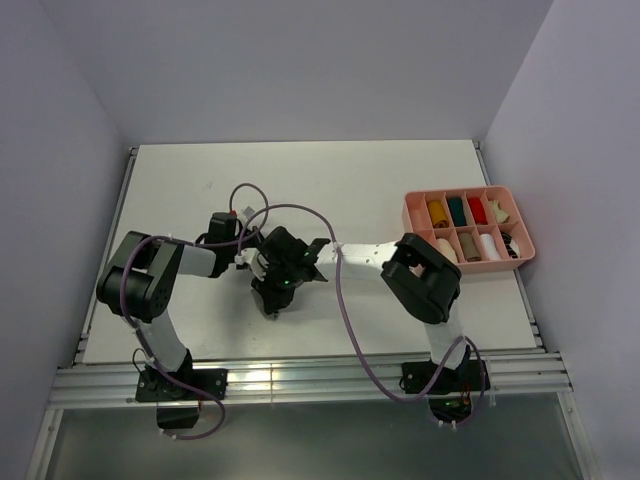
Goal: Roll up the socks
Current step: Roll the sock at the center of the board.
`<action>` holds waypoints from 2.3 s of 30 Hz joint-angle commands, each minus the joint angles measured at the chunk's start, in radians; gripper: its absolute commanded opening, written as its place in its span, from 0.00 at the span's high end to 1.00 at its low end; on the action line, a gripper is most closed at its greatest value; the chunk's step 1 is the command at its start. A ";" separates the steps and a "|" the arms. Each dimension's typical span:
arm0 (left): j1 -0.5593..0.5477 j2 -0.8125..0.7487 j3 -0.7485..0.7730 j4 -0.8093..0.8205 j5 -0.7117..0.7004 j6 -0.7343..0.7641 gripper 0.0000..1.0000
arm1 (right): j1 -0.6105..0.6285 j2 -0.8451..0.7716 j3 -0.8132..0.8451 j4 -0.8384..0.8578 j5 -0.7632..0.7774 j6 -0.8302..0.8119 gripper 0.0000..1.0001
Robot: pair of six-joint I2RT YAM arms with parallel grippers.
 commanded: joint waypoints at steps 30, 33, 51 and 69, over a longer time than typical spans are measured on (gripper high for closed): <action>0.094 -0.394 0.124 -0.749 -0.637 -0.022 0.43 | -0.047 0.112 -0.054 0.131 -0.138 0.112 1.00; 0.095 -0.509 0.053 -0.767 -0.593 -0.061 0.41 | -0.047 0.101 -0.045 0.129 -0.126 0.120 0.99; -0.073 -0.543 -0.113 -0.704 -0.519 -0.162 0.39 | -0.042 0.096 -0.024 0.085 -0.083 0.108 0.97; -0.078 -0.642 -0.131 -0.855 -0.607 -0.204 0.38 | -0.042 0.100 -0.028 0.095 -0.078 0.118 0.96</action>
